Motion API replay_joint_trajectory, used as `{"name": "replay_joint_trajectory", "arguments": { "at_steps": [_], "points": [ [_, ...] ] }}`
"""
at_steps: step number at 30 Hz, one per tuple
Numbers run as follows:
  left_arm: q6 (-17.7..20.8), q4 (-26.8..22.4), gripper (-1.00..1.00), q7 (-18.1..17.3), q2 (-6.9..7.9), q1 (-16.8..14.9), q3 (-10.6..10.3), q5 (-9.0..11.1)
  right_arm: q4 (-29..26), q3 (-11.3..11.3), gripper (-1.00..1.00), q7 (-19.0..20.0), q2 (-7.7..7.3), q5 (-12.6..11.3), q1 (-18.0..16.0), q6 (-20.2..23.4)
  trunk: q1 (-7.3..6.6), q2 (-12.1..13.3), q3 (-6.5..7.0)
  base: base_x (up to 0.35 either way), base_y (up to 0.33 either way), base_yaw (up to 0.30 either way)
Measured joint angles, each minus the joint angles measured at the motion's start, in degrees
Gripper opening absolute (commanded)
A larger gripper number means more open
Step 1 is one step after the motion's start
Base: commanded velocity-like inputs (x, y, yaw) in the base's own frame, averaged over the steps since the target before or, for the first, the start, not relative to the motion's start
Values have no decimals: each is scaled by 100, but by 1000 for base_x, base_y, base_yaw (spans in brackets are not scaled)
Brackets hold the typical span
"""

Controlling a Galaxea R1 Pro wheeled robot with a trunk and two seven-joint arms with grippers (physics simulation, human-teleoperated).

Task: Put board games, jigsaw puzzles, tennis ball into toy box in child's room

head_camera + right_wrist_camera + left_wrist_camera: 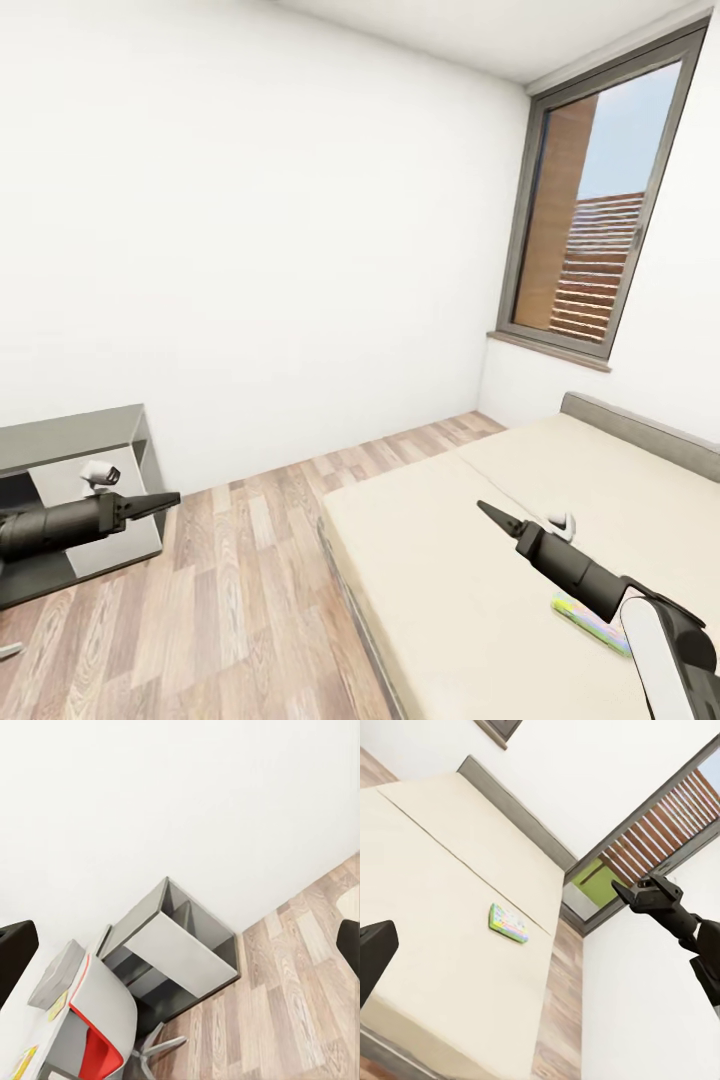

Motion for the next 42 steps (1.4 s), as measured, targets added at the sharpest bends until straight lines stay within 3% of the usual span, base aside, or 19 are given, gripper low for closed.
{"name": "replay_joint_trajectory", "arguments": {
  "at_steps": [8,33,42],
  "points": [
    [0,-3,100,0,0,2,0,-1,-8,-1,100,2,0,-1,7,0,0,0,0,0,-122,133],
    [-6,-7,100,-4,0,2,0,-2,-44,8,100,1,-13,-2,8,8,1,0,0,-62,-3,285],
    [-9,-4,100,-9,-1,-1,1,-3,-47,7,100,8,-17,-2,9,8,0,0,0,-109,0,50]
  ]
}}
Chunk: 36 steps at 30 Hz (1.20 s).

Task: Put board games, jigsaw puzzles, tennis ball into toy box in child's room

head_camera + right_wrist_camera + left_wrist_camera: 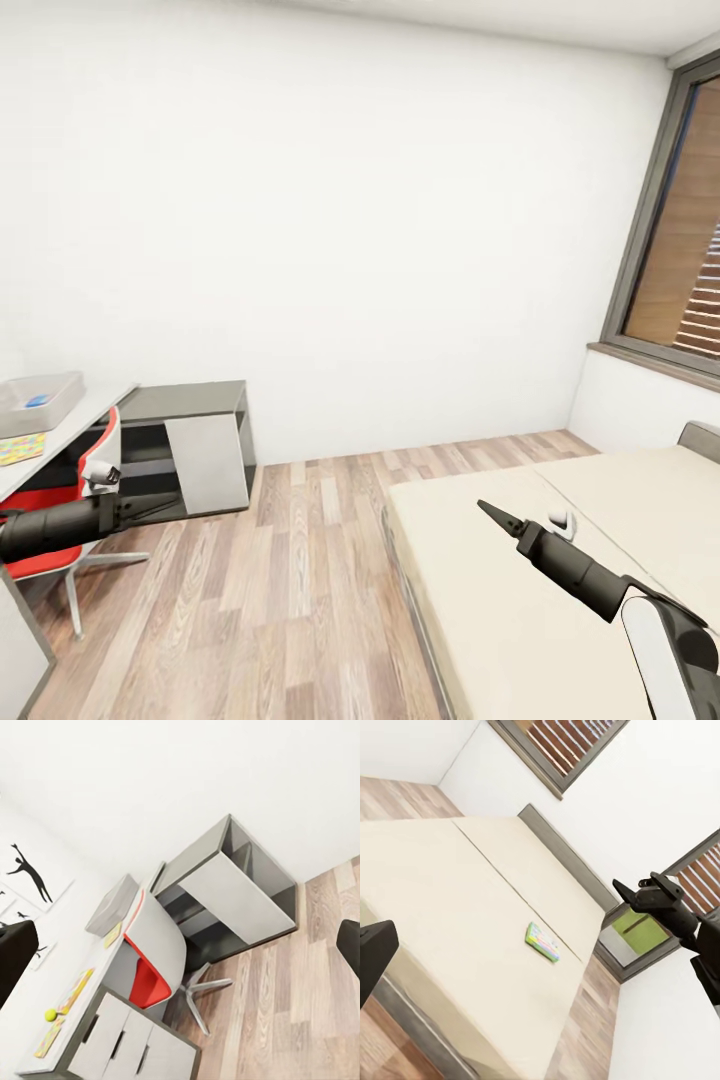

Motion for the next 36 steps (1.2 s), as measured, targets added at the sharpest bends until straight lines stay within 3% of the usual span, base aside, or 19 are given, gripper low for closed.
{"name": "replay_joint_trajectory", "arguments": {
  "at_steps": [13,36],
  "points": [
    [-1,-3,100,0,1,2,0,2,1,1,100,1,8,0,-1,0,1,0,0,-137,0,38],
    [-1,-5,100,9,1,3,-1,2,1,3,100,1,5,1,-2,0,0,0,0,-11,-88,273]
  ]
}}
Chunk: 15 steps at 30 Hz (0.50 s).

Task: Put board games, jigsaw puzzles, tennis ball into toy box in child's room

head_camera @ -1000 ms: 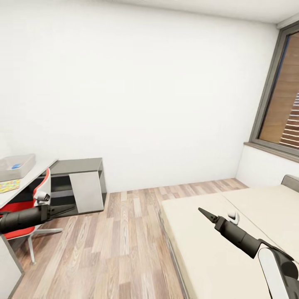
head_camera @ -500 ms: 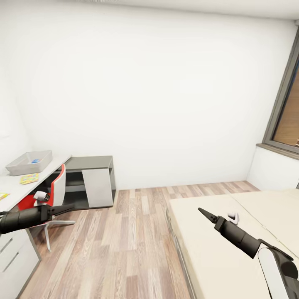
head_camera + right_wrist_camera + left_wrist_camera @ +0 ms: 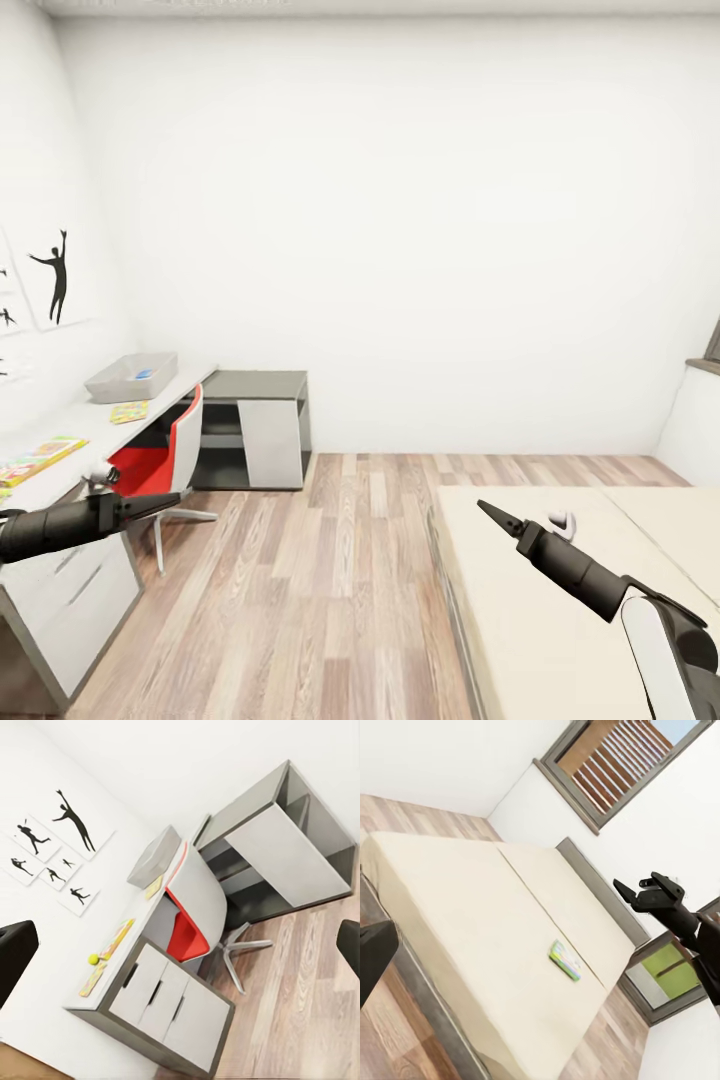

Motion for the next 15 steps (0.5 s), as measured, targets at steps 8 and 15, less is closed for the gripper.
{"name": "replay_joint_trajectory", "arguments": {
  "at_steps": [8,15],
  "points": [
    [0,2,100,-6,-1,-2,-1,4,-1,-2,100,3,-7,0,1,4,2,1,0,-85,-8,157],
    [0,4,100,-8,-1,-3,6,0,-2,-3,100,7,-11,-1,1,8,1,0,1,-63,-1,8]
  ]
}}
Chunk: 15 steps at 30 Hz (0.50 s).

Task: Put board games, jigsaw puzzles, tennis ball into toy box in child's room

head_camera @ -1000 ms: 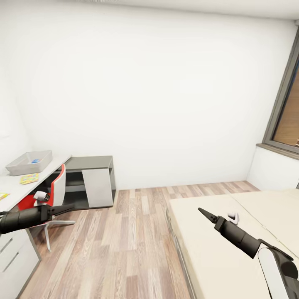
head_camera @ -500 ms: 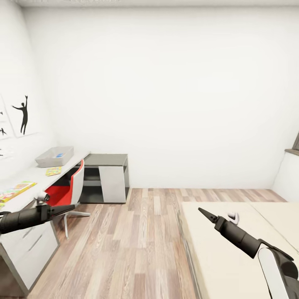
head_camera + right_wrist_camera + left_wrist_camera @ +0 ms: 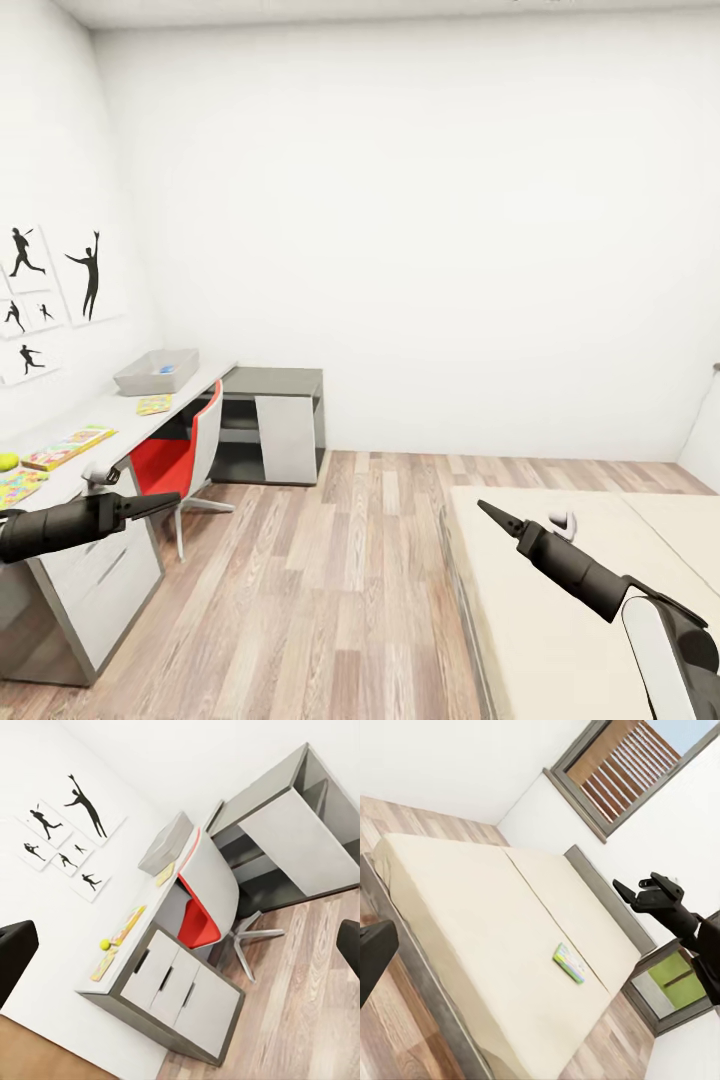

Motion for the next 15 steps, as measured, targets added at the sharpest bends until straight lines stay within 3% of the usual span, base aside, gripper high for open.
{"name": "replay_joint_trajectory", "arguments": {
  "at_steps": [15],
  "points": [
    [0,-1,100,6,-1,-1,-6,-2,0,0,100,1,-7,-1,1,1,-1,0,27,-29,1,-56]
  ]
}}
